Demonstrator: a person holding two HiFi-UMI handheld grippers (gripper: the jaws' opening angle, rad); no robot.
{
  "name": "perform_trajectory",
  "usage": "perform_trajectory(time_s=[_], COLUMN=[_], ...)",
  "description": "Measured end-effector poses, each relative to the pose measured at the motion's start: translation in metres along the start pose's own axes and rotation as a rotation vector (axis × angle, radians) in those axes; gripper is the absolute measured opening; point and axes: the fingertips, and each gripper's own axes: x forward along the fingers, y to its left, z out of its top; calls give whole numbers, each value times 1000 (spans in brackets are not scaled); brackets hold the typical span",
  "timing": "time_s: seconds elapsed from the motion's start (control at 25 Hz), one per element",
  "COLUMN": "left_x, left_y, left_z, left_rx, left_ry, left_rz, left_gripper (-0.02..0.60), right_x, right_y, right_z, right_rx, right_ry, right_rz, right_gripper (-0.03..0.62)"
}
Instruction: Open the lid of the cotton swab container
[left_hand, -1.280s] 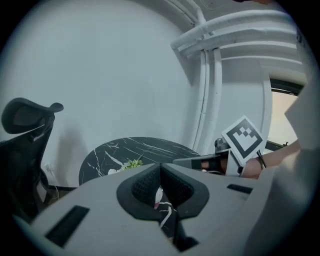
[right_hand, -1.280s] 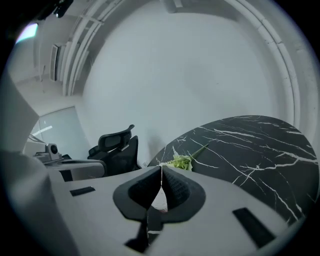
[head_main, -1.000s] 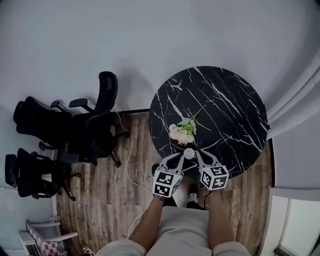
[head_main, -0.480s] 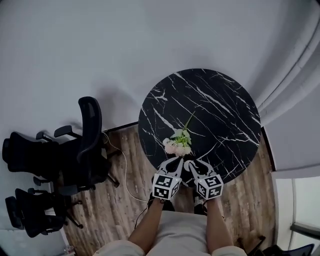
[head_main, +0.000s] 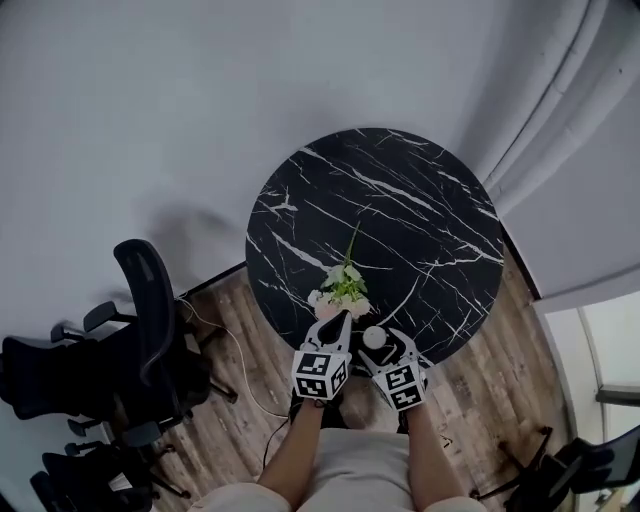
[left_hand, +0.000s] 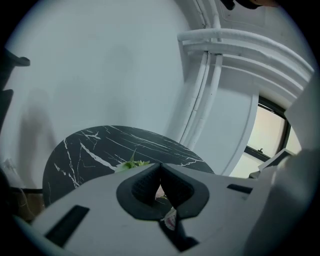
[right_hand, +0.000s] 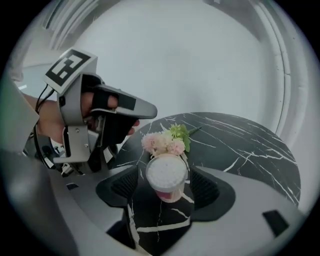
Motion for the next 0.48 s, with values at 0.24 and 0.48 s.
perform_trajectory(time_s=[0.24, 0.48], left_x=[0, -21], left_y=[4, 9], left_z=[3, 10], left_rx=[39, 63], left_ry=[10, 6], left_rz=[-36, 12], left_gripper=[20, 20], right_x=[17, 15], right_y=[-9, -12], right_z=[-16, -16], right_rx=[32, 50], right_ry=[34, 12], right_rz=[-89, -98], right_gripper=[307, 301])
